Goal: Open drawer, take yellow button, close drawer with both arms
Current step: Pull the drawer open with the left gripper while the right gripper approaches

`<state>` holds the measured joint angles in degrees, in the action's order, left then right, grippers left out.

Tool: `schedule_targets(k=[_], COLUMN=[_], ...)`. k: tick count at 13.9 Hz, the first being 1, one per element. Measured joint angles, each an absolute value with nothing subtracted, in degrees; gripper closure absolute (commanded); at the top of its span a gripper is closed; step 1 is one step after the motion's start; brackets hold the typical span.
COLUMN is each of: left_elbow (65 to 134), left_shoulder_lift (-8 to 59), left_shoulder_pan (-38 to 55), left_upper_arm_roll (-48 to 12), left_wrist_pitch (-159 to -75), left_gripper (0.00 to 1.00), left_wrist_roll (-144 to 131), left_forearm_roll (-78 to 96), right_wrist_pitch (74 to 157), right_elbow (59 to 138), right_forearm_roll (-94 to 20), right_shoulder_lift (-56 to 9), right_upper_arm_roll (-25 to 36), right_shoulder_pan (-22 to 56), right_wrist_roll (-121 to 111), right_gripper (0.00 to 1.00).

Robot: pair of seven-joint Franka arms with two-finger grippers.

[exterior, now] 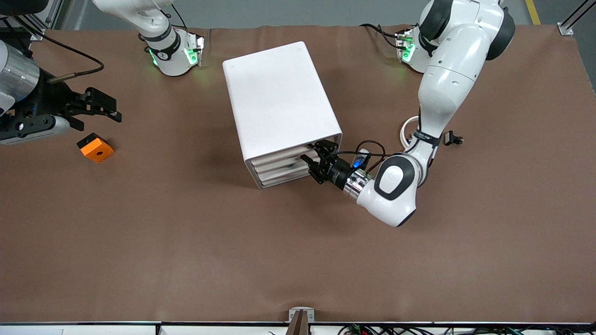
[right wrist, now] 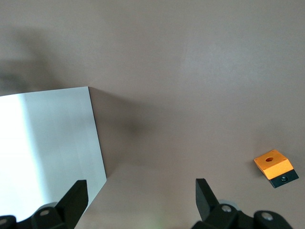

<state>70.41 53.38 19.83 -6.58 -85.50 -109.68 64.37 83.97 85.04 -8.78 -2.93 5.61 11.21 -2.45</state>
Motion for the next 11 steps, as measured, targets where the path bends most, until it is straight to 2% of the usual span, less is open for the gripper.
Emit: schedule_targets(k=[1, 2, 4, 7, 11], left_elbow=[70.32, 70.19, 69.86, 69.58, 69.57], left_shoulder_lift=[53.38, 53.38, 53.34, 53.28, 53.04], left_shoulder_pan=[19.88, 19.91, 19.81, 19.76, 19.79], left_upper_arm_roll=[-6.61, -6.62, -6.62, -6.63, -6.71], left_wrist_pitch=[-85.46, -85.46, -84.83, -84.45, -85.94], left_gripper=[0.59, 0.71, 0.81, 0.83, 0.83], left_wrist_roll=[-109.68, -109.68, -109.68, -110.80, -111.47], left_forearm_roll=[64.50, 64.51, 64.96, 65.36, 65.36], right_wrist_pitch=[84.34, 85.08, 87.64, 91.92, 99.20], right_elbow=[85.04, 85.04, 85.05, 85.06, 84.94], right_forearm_roll=[-8.97, -9.45, -11.84, -14.57, -14.71], right_shoulder_lift=[-2.94, -2.98, -3.53, -5.77, -9.12], right_upper_arm_roll=[5.54, 5.49, 5.31, 5.08, 4.81], right_shoulder_pan=[11.37, 11.53, 11.92, 13.25, 19.39], right_wrist_roll=[-2.41, -2.37, -1.80, 3.00, 12.29], right_gripper=[0.00, 0.00, 0.00, 0.00, 0.00])
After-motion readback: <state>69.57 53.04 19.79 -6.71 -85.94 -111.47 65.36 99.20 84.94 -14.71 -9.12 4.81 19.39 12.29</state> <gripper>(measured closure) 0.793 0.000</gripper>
